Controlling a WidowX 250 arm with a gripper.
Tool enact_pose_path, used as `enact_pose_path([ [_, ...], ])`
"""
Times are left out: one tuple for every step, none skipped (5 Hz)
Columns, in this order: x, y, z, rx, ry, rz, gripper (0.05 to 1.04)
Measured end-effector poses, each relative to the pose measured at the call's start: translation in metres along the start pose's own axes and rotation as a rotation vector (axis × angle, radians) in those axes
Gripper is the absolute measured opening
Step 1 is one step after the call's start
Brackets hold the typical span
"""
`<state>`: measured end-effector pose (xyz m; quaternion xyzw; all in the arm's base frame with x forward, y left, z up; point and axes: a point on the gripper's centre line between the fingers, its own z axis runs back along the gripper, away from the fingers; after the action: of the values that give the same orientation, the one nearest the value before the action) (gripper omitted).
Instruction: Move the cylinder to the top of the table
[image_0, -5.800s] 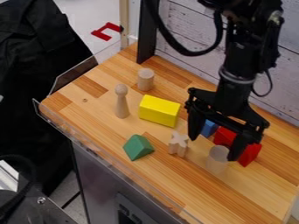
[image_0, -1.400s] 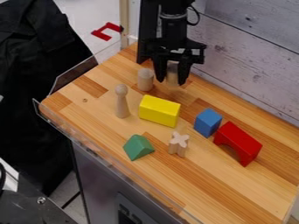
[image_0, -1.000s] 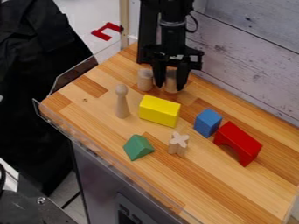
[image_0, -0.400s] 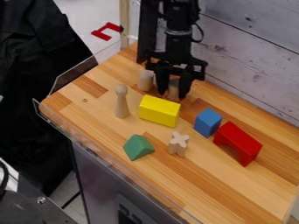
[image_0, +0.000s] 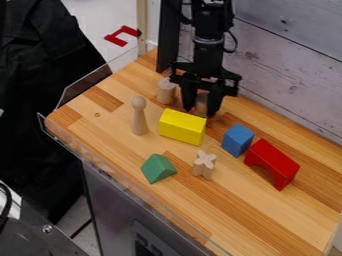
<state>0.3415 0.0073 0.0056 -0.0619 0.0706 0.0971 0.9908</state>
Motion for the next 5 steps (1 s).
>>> enact_pose_path([
  [-0.001, 0.0, -0.001, -0.002, 0.006, 0.003, 0.573],
  [-0.007, 0.0, -0.007, -0.001, 0.026, 0.018, 0.881],
  [-0.008, 0.001, -0.008, -0.002, 0.012, 0.04, 1.007],
  [-0.005, -0.001, 0.012, -0.01, -0.05, 0.047, 0.999],
  [-0.005, -0.002, 0.025, -0.006, -0.087, 0.044, 0.999],
])
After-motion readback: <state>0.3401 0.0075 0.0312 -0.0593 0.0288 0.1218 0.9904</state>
